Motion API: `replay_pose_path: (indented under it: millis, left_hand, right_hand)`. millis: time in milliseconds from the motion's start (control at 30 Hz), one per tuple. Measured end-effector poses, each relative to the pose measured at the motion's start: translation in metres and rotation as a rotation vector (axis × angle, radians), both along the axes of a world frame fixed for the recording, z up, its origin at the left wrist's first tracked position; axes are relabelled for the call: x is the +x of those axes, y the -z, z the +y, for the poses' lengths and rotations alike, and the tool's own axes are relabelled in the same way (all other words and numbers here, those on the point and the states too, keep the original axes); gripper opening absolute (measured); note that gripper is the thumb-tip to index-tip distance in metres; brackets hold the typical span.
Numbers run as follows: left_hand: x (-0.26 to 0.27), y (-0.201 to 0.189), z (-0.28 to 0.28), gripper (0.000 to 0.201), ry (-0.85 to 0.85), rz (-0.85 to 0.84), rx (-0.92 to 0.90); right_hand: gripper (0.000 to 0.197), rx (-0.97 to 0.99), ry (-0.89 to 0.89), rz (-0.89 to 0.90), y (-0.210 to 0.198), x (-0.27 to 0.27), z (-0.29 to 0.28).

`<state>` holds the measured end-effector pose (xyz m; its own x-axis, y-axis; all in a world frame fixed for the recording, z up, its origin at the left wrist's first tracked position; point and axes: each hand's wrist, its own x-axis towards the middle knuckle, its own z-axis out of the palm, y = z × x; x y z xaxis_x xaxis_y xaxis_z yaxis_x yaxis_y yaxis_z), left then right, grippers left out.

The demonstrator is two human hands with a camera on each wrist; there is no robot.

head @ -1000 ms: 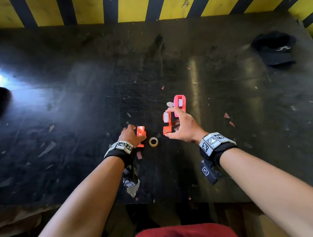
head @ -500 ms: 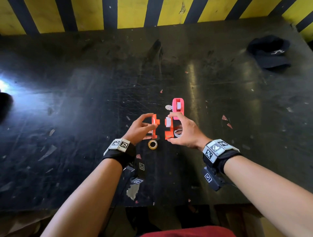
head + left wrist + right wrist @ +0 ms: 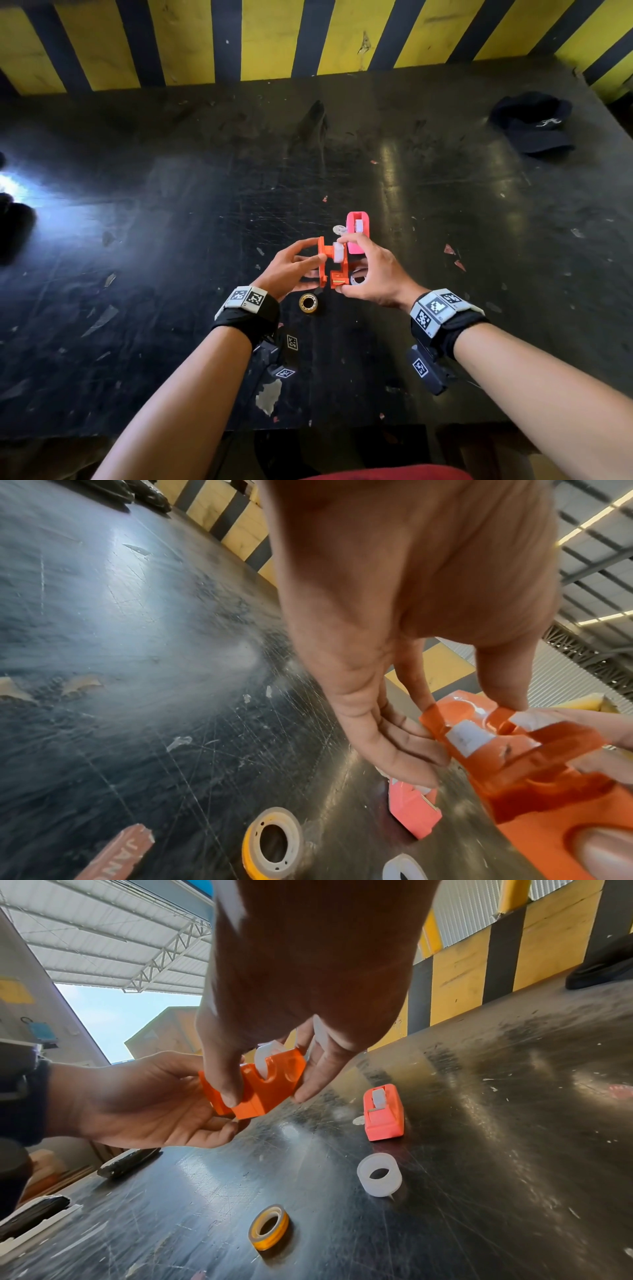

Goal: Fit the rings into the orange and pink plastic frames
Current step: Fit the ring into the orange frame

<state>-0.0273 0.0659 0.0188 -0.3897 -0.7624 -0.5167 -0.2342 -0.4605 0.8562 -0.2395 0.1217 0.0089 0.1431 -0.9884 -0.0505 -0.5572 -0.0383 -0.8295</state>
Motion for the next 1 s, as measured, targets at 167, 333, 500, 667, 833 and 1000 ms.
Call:
replay_pose_path:
  millis: [167,333,500,667,833,1000]
  left_hand:
    - [0.002,-0.003,0.001,0.053,0.011,0.006,-0.007]
    - [0.002,-0.006,0.003,0.059,0.052,0.005,-0.034]
    - [0.002,-0.009,0.004,0.072,0.056,0.040,-0.014]
    - [0.003,-0.012,0.003,0.060,0.057,0.055,0.007]
    - [0.003,-0.009,0.000,0.064,0.046,-0.024,-0.083]
    - [-0.001,-0.013,0.000,0.056,-0.020,-0.185,-0.323]
  right_hand:
    - [0.083,0.018,-0.007,-0.048,-0.004,0.000,-0.002]
    - [0.086,0.047,-0.034,-0.034,-0.007,0.002,-0.005]
    - [0.084,0.049,-0.045,-0.064,-0.012,0.004,-0.007]
    - [0.086,0.053,-0.032,-0.094,-0.014,0.004,-0.007]
    - [0.089,0.074,-0.025,-0.097,-0.012,0.004,-0.009]
    - [0.087,0.082,-0.004,-0.110,-0.011,0.005,-0.012]
